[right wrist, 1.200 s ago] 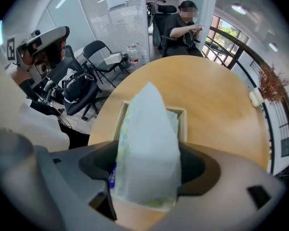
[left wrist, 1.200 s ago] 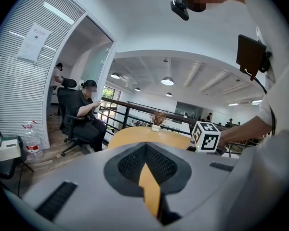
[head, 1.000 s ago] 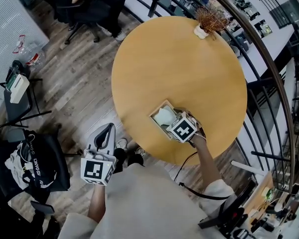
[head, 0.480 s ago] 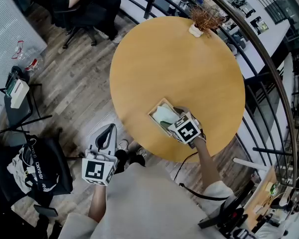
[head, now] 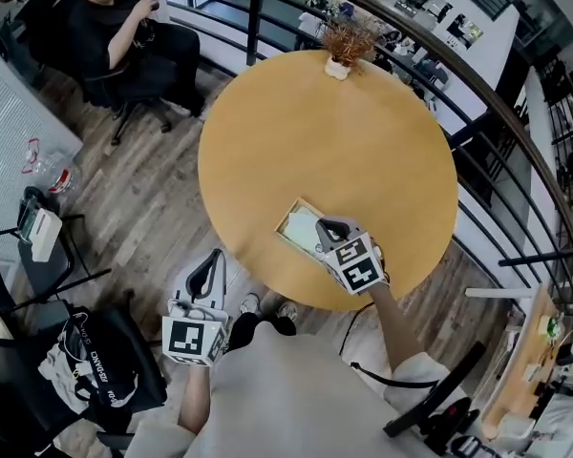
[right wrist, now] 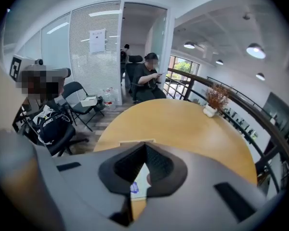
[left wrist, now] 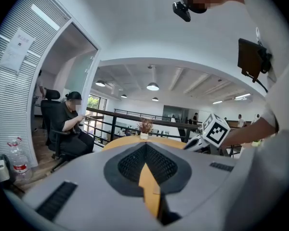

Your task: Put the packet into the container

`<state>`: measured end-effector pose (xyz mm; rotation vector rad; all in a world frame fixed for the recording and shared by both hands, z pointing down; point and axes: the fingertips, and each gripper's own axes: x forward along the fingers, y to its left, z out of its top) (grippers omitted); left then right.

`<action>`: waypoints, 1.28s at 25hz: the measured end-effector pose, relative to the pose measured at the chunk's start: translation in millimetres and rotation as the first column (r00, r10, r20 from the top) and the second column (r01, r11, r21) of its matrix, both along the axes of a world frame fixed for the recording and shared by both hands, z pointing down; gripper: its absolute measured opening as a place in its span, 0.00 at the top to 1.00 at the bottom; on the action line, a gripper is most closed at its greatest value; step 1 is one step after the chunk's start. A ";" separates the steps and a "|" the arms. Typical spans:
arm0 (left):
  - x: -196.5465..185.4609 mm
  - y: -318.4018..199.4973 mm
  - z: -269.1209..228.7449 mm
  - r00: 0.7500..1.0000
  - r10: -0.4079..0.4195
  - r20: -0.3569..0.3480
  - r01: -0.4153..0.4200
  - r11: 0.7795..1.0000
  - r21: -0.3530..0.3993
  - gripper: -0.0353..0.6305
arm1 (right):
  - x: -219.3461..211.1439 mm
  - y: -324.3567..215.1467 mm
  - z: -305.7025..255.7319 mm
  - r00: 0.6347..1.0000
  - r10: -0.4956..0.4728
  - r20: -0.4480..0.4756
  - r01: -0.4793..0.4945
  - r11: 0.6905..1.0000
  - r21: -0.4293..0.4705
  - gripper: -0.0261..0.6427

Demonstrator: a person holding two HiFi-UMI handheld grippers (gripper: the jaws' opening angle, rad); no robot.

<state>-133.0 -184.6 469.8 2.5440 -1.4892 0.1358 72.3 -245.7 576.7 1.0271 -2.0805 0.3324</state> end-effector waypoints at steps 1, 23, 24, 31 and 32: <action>1.8 0.4 -0.9 1.000 0.014 0.001 -0.014 1.000 0.004 0.94 | -1.2 2.9 -0.8 1.000 0.013 0.012 -0.013 1.000 0.009 0.95; 88.3 30.4 5.7 0.916 0.401 0.005 -0.401 0.915 0.047 0.94 | 36.7 95.7 -86.1 0.828 0.377 0.415 -0.496 0.837 0.230 0.95; 90.6 33.5 6.6 0.913 0.407 0.006 -0.407 0.912 0.046 0.94 | 39.4 101.2 -86.2 0.822 0.385 0.419 -0.509 0.827 0.239 0.95; 106.9 72.5 12.6 0.897 0.440 0.034 -0.442 0.896 0.040 0.94 | 59.0 164.8 -75.6 0.798 0.461 0.388 -0.582 0.758 0.296 0.95; 109.9 80.1 13.1 0.893 0.448 0.039 -0.449 0.893 0.041 0.94 | 61.7 175.5 -73.9 0.789 0.472 0.393 -0.594 0.749 0.294 0.95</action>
